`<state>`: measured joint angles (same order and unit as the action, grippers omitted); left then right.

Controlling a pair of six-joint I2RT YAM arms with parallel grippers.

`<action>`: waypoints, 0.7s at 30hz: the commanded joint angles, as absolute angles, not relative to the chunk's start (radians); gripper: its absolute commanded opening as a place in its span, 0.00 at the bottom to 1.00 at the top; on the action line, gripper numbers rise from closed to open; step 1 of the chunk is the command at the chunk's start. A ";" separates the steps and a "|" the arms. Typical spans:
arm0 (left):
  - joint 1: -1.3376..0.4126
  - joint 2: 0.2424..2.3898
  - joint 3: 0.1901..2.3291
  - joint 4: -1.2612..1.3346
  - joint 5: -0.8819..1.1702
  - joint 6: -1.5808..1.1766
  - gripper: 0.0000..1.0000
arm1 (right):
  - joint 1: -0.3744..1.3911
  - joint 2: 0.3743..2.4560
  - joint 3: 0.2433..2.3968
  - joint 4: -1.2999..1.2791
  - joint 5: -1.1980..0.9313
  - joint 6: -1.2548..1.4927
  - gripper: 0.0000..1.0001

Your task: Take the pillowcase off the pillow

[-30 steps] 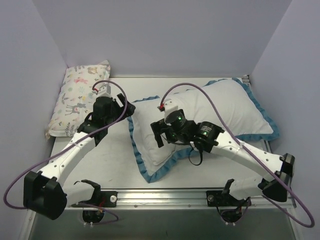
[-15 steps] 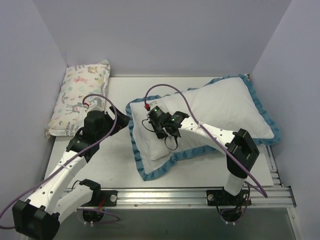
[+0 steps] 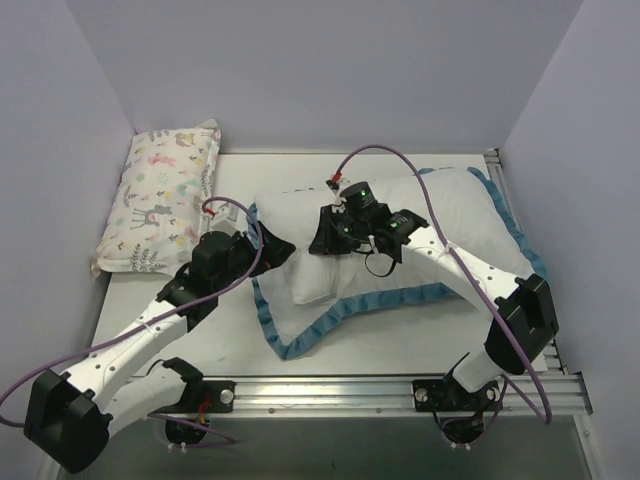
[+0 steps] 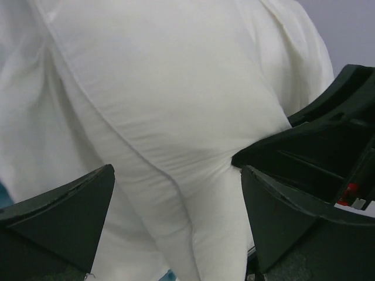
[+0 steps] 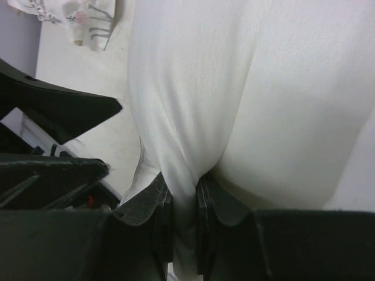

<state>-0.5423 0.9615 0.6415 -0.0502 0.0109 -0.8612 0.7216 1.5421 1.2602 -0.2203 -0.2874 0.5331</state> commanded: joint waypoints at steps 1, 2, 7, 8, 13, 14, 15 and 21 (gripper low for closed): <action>-0.603 1.015 0.669 0.106 0.028 -0.867 0.97 | 0.721 1.489 1.275 -0.077 -0.454 0.649 0.00; -0.613 1.025 0.672 0.103 0.026 -0.868 0.97 | 0.718 1.489 1.284 -0.074 -0.459 0.655 0.00; -0.640 1.022 0.678 0.010 -0.008 -0.873 0.97 | 0.707 1.499 1.331 -0.081 -0.460 0.675 0.00; -0.644 1.009 0.704 -0.042 -0.037 -0.870 0.97 | 0.701 1.499 1.342 -0.084 -0.459 0.680 0.00; -0.655 0.939 0.680 -0.112 -0.055 -0.917 0.97 | 0.686 1.499 1.365 -0.083 -0.465 0.687 0.00; -0.655 0.937 0.692 -0.124 -0.045 -0.923 0.97 | 0.686 1.502 1.371 -0.083 -0.463 0.690 0.00; -0.669 0.937 0.702 -0.130 -0.046 -0.922 0.97 | 0.684 1.509 1.384 -0.084 -0.468 0.695 0.00; -0.693 0.966 0.695 -0.045 0.000 -1.002 0.98 | 0.684 1.516 1.404 -0.078 -0.472 0.715 0.00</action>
